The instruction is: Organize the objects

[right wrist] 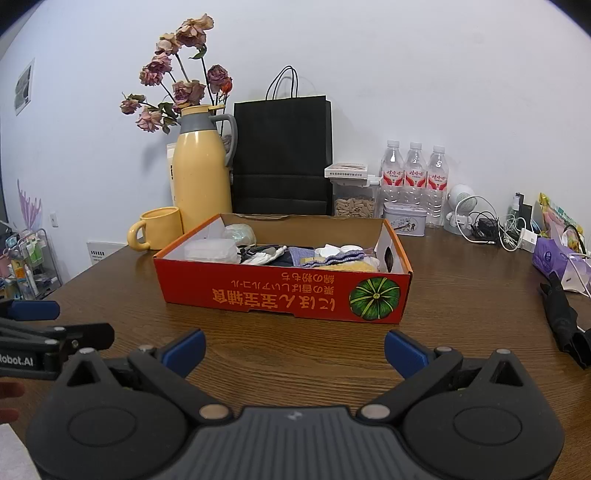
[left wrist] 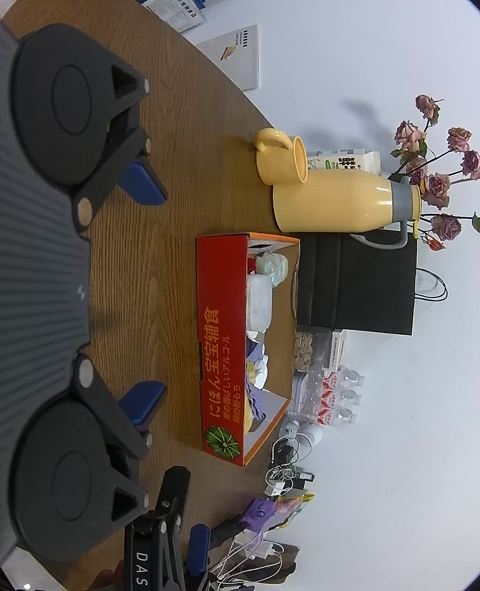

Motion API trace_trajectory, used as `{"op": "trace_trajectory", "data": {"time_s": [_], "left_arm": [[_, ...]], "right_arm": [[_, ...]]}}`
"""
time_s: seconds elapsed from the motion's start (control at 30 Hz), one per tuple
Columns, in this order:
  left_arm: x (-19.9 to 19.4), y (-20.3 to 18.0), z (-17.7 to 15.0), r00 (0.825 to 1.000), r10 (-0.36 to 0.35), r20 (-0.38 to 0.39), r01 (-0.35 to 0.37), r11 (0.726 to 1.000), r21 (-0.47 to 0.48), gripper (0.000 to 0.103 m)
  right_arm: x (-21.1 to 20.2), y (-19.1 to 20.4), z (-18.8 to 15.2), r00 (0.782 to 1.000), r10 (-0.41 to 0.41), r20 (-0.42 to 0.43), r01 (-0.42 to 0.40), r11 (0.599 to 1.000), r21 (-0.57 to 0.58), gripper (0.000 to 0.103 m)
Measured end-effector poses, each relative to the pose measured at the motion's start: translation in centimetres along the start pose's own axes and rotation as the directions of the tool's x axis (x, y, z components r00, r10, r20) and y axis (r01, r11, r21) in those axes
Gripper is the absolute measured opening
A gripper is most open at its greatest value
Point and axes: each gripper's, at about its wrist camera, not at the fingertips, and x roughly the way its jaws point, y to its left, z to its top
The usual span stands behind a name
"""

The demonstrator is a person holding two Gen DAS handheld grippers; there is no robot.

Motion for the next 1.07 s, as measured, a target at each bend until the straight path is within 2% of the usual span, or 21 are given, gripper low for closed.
{"op": "trace_trajectory", "data": {"time_s": [1.07], "left_arm": [[-0.14, 0.11, 0.11, 1.000, -0.003, 0.013, 0.004, 1.000, -0.022, 0.103]], "right_arm": [[0.12, 0.16, -0.11, 1.000, 0.001, -0.002, -0.001, 1.000, -0.004, 0.103]]}}
